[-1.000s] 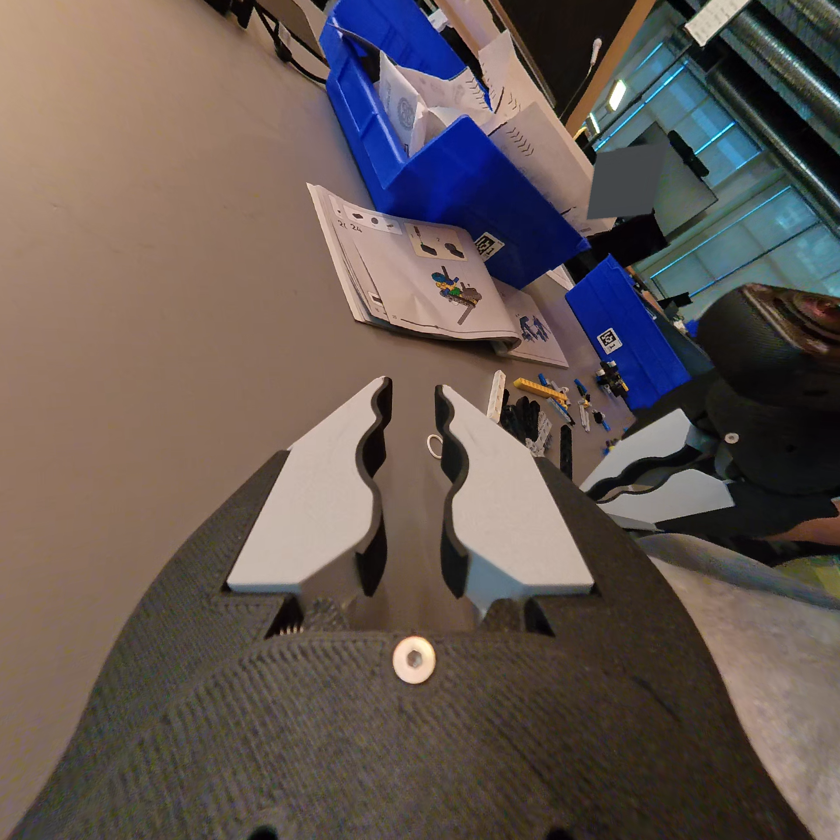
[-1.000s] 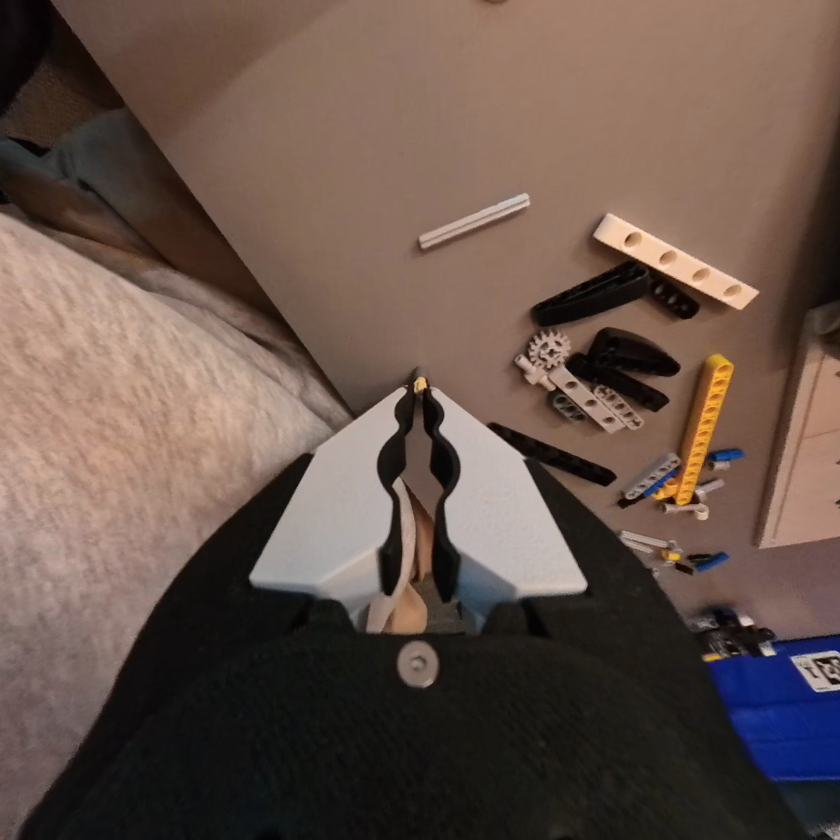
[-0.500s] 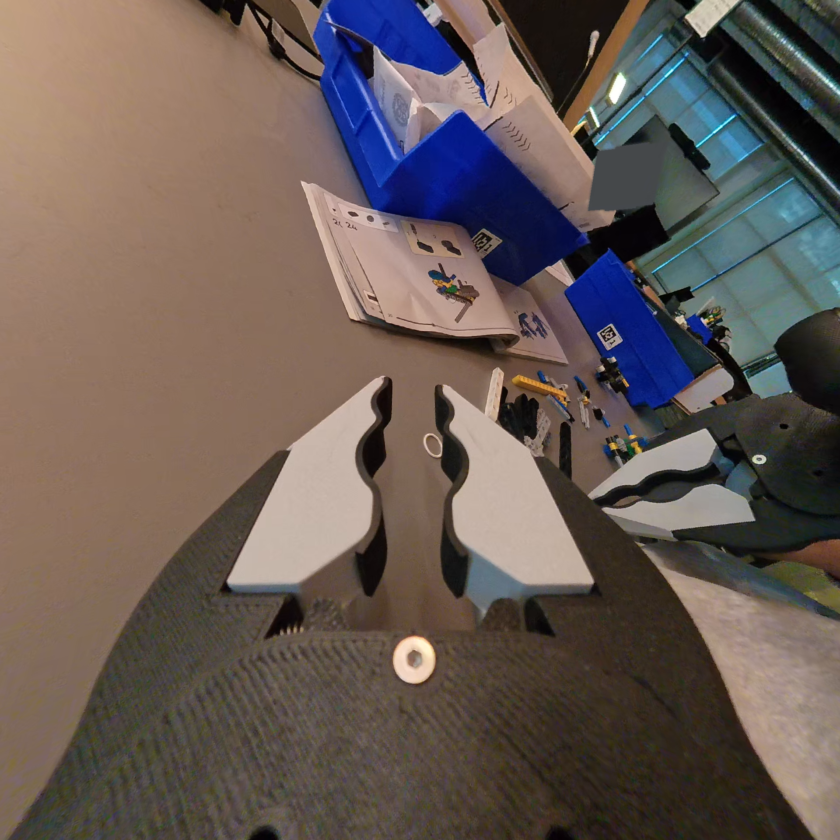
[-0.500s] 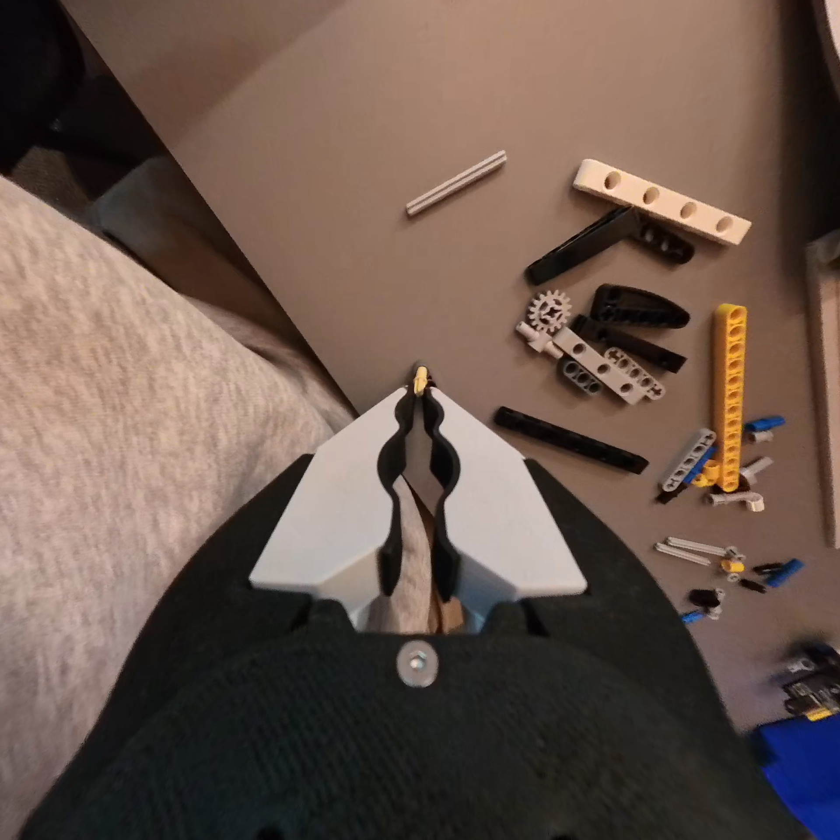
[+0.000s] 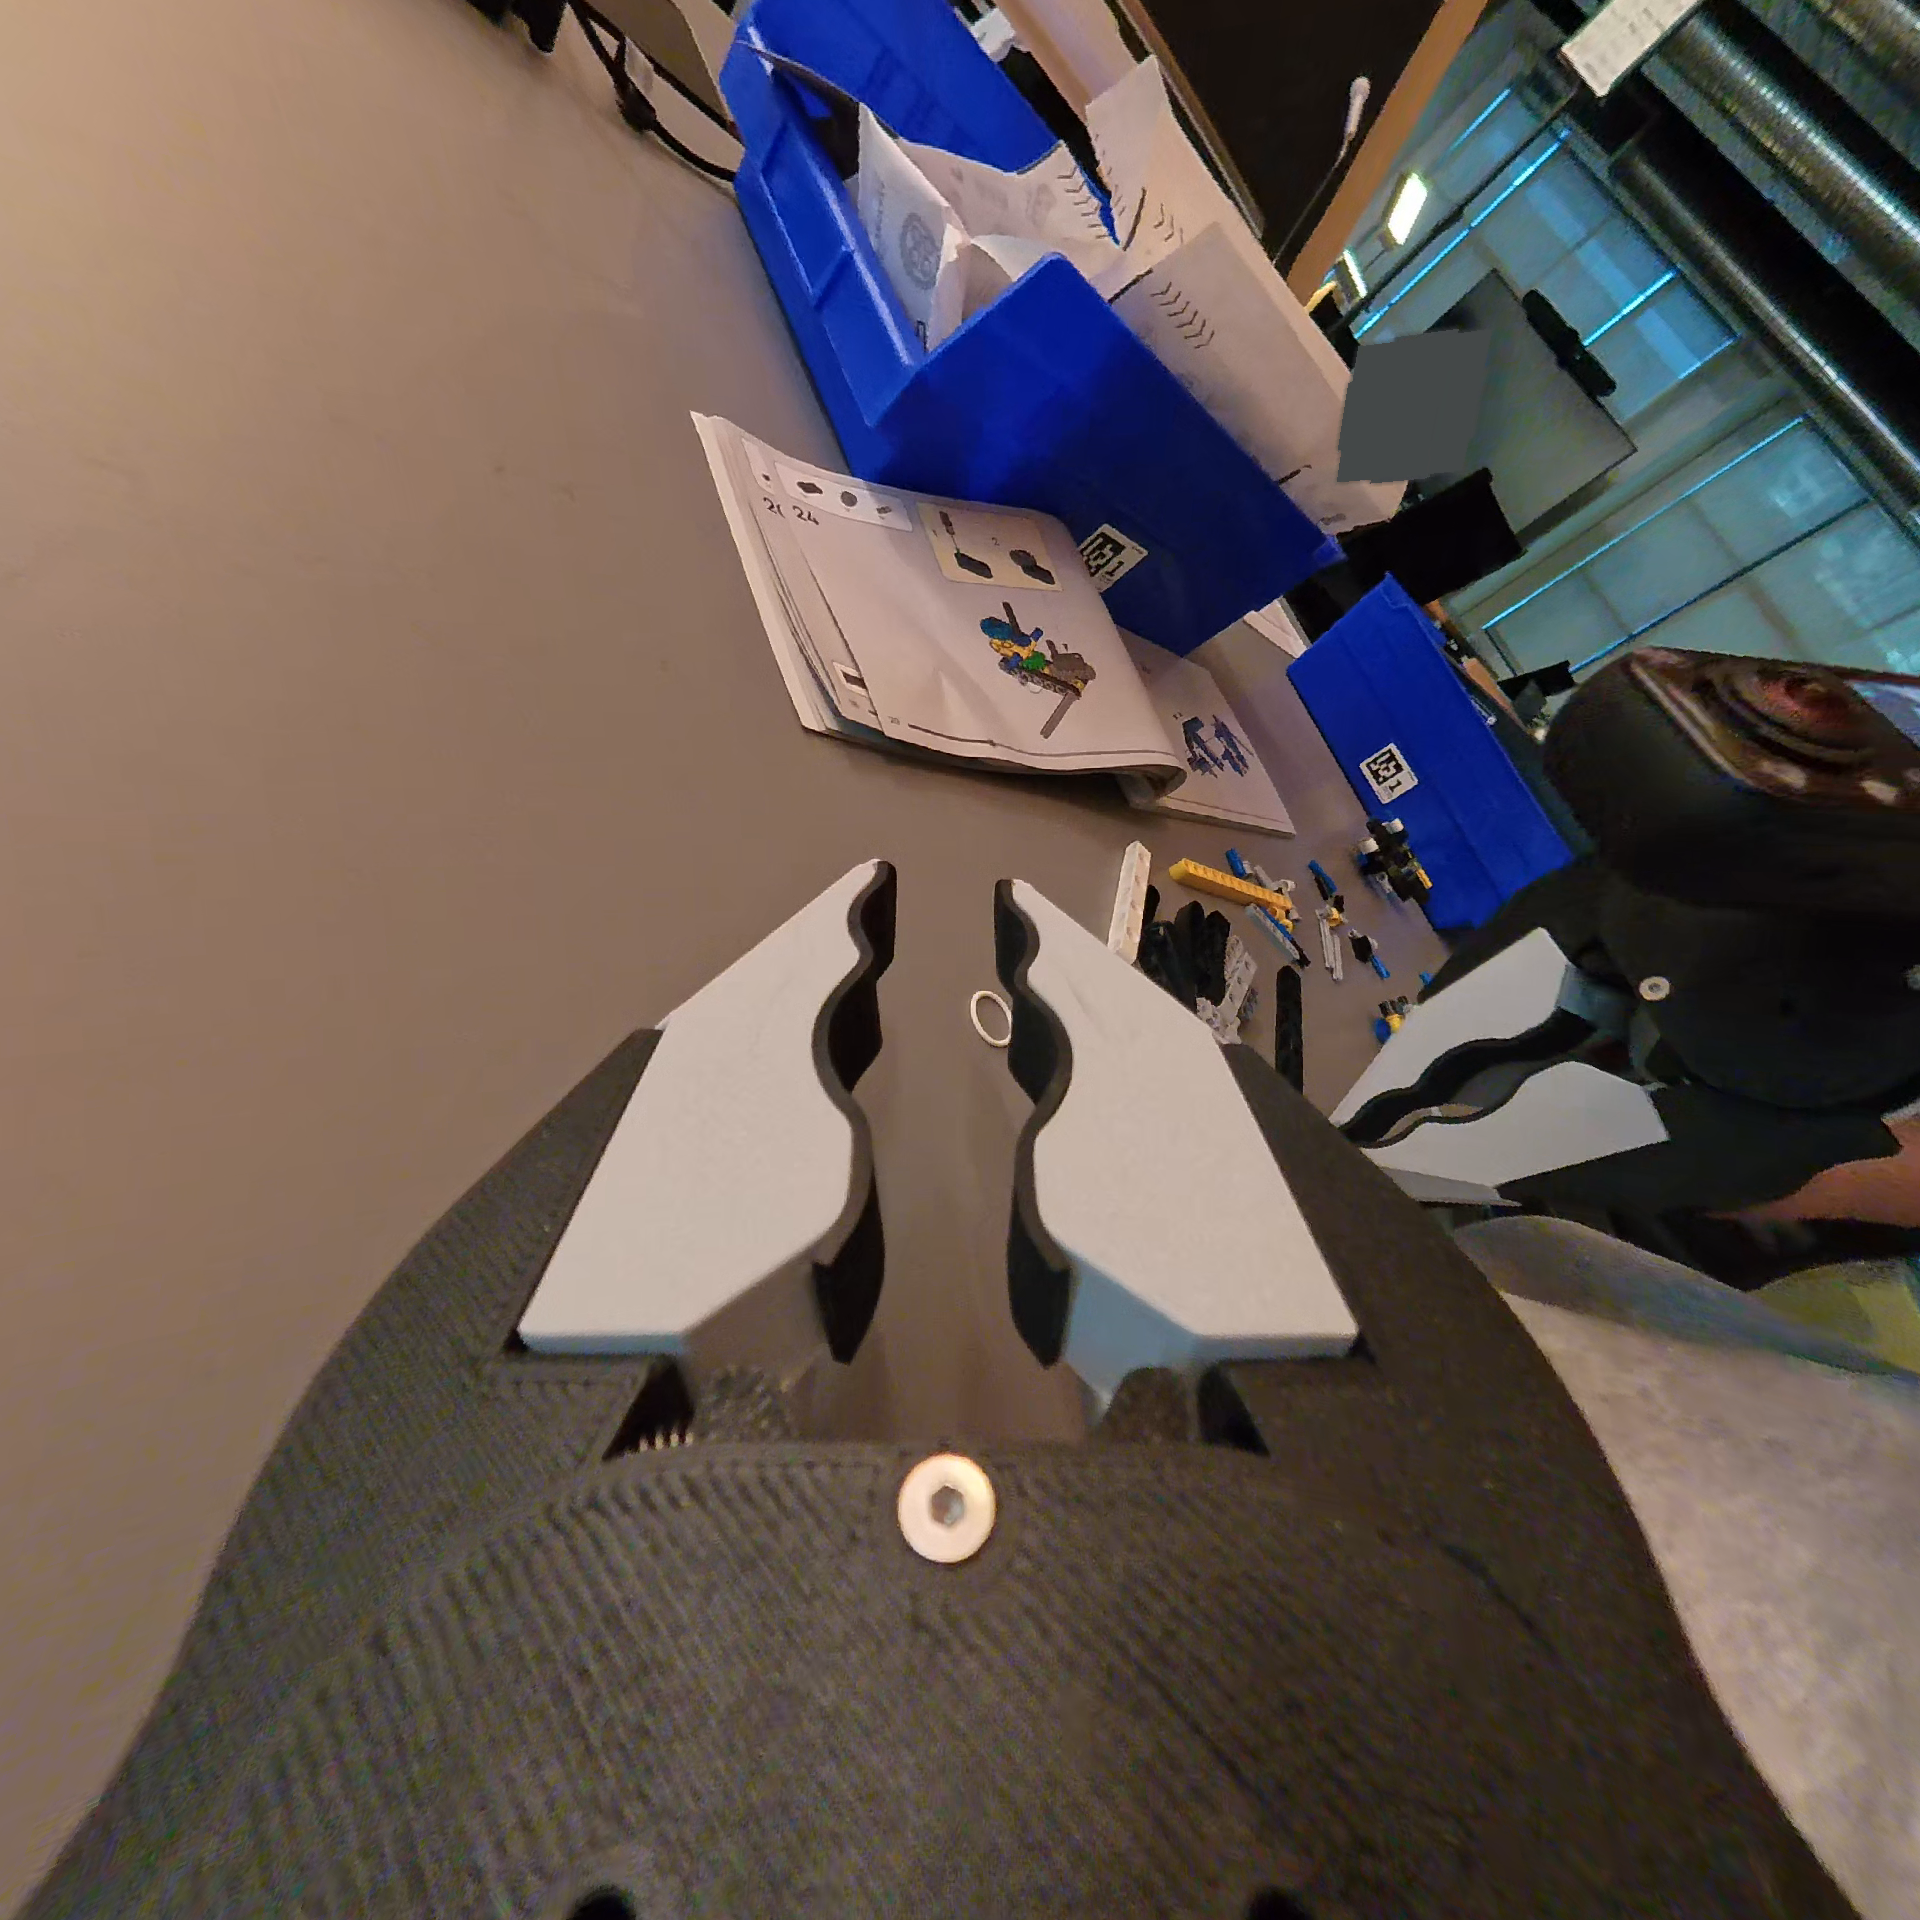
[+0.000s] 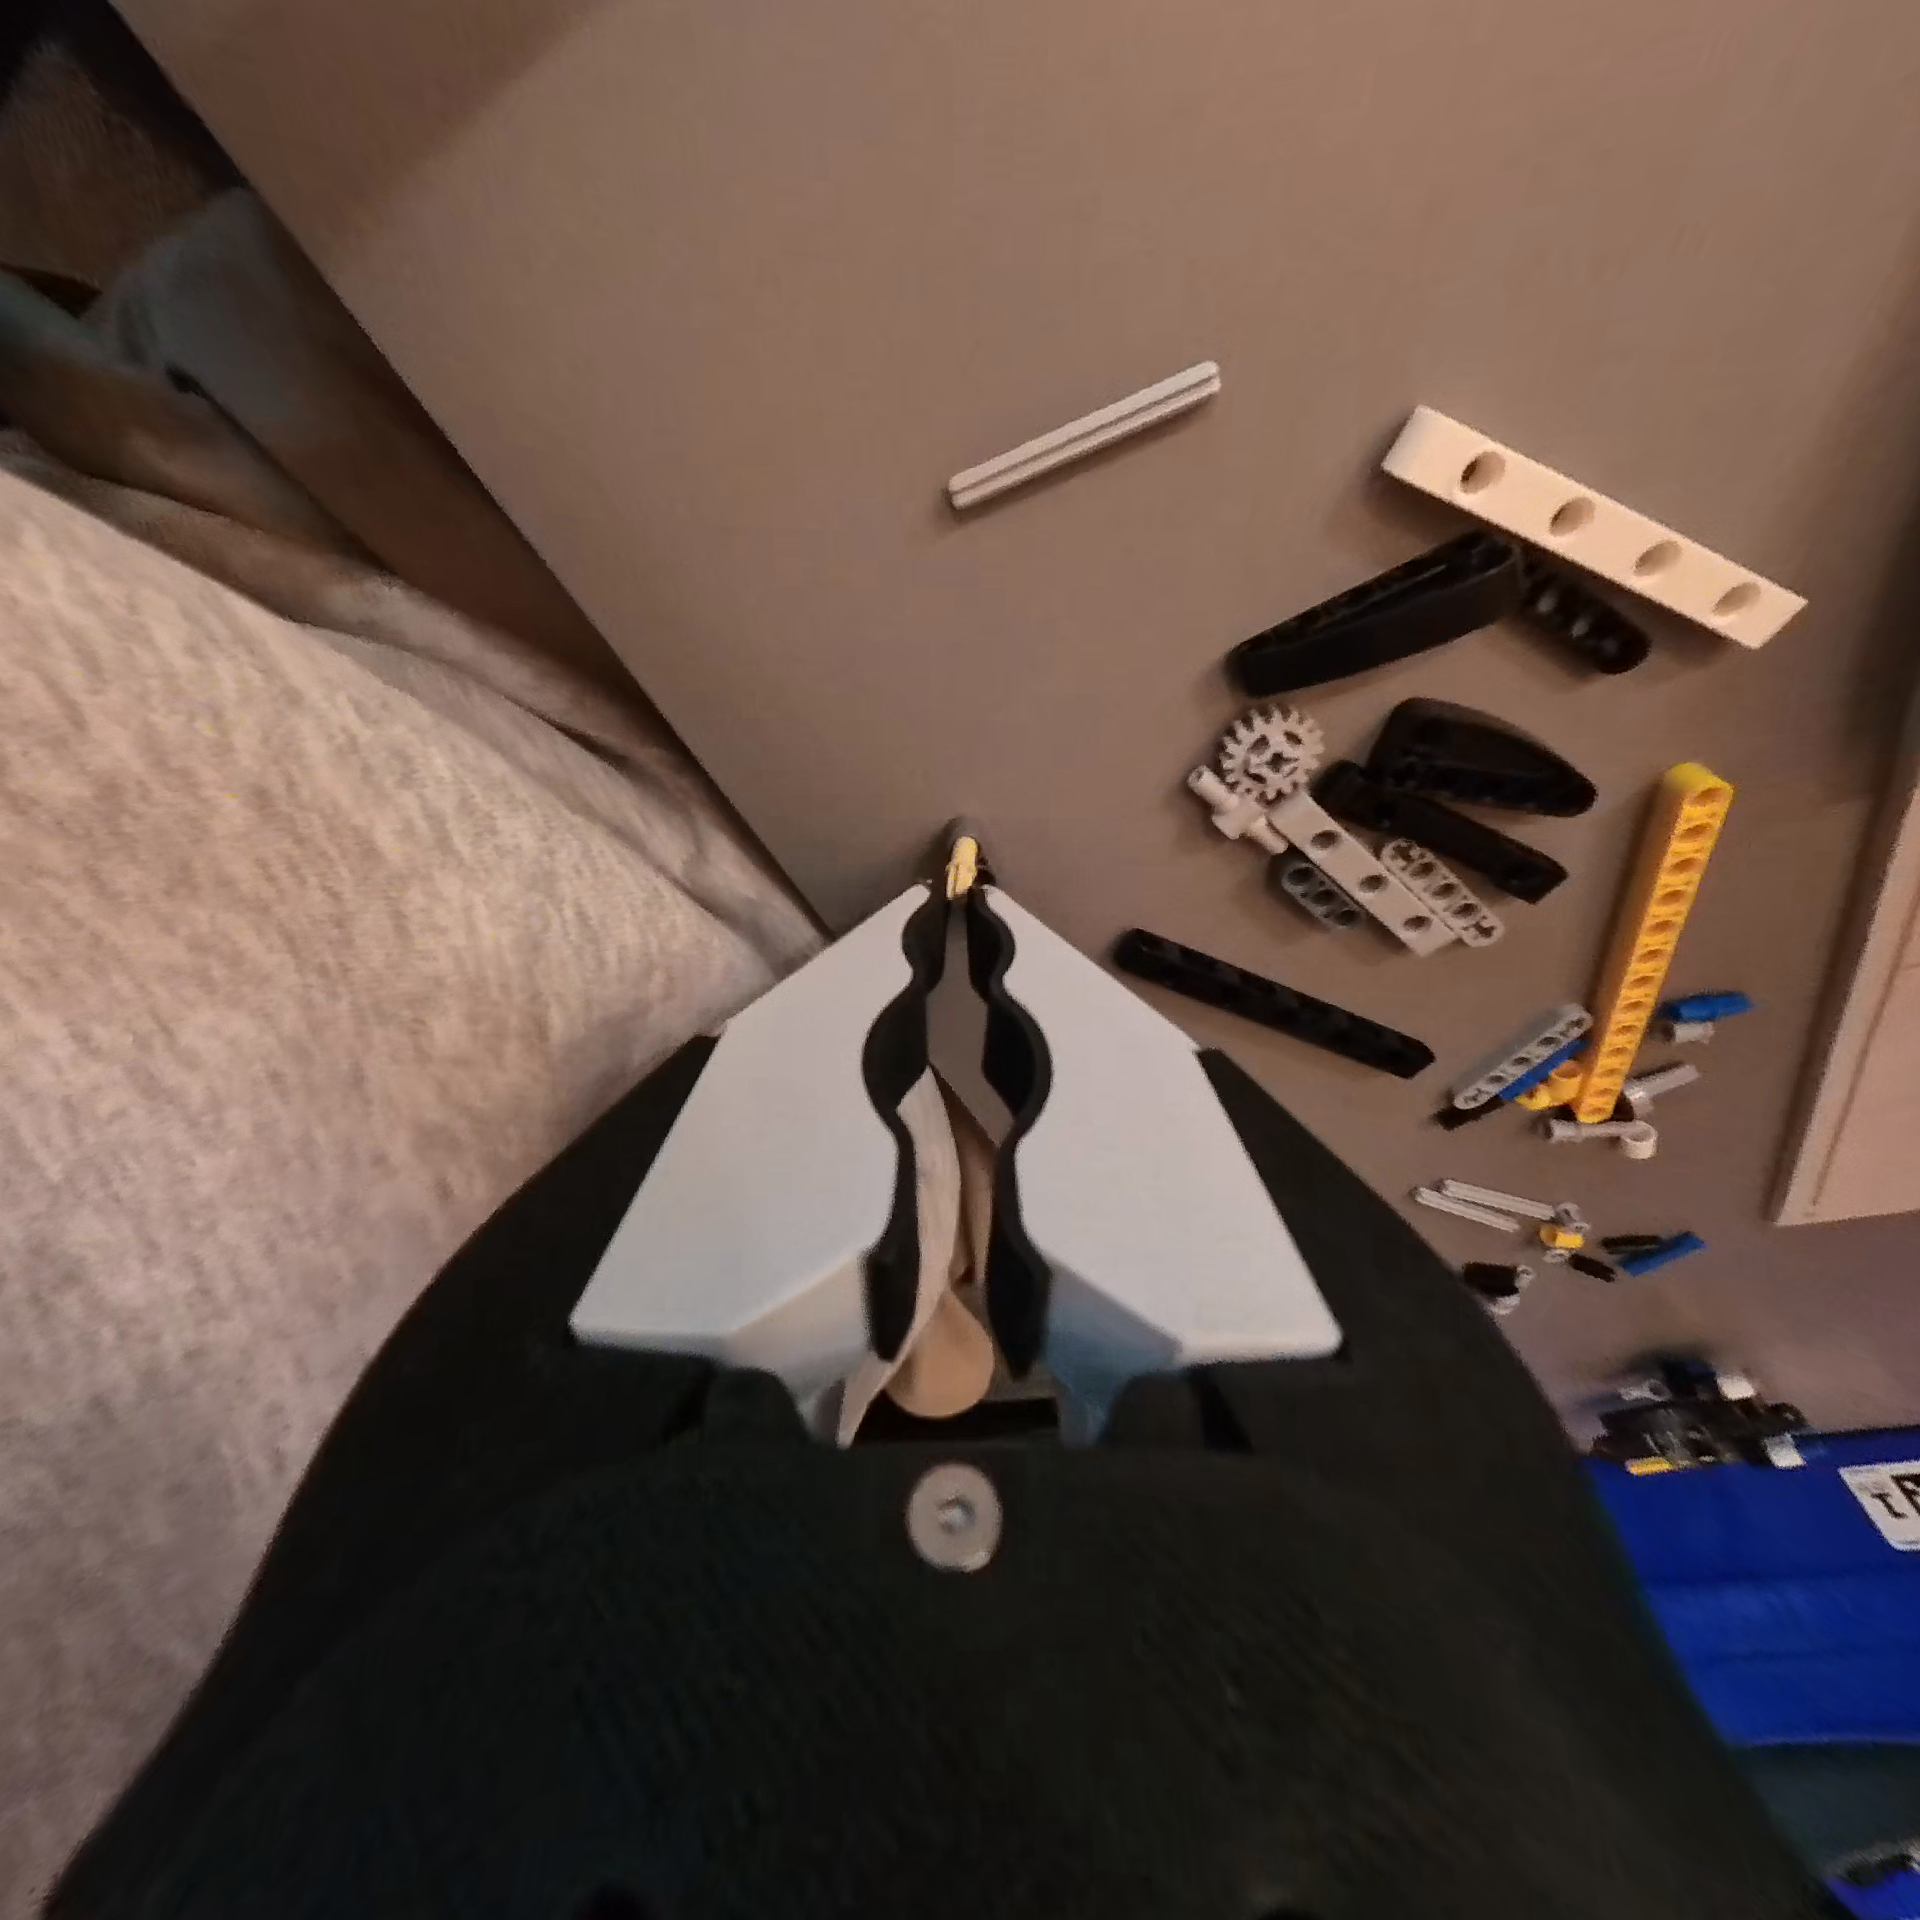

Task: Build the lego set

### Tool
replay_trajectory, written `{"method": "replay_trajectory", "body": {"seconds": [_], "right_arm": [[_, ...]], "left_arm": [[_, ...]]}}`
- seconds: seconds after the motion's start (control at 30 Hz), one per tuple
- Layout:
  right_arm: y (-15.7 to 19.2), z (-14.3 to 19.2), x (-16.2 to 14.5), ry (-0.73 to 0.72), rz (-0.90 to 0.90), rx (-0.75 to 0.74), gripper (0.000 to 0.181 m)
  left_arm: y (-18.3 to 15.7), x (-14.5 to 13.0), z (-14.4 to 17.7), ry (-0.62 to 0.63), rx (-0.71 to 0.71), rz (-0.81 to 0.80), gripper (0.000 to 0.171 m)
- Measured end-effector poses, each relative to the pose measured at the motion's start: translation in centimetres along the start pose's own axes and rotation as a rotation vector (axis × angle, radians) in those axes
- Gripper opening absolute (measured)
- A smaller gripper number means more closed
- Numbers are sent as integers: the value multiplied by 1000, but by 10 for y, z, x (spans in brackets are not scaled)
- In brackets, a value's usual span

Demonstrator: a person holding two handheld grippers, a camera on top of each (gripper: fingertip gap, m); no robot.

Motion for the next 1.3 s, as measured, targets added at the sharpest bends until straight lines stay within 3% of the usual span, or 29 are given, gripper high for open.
{"method": "replay_trajectory", "body": {"seconds": [0.33,1.3], "right_arm": [[-4,0,3,119,17,-12,2],[-9,3,-17,57,-48,-9,2]], "left_arm": [[2,1,1,-6,-4,10,17],[-1,0,1,-1,-12,8,17]]}}
Point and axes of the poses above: each gripper's, where its closed fingertips meet, z back along the fingers, x out of its top, y = z × x across the jaws, the point moved 3 cm from there along z, back along the fingers, and after that the axes turned 6 degrees about -z, right-handed, at the moved point
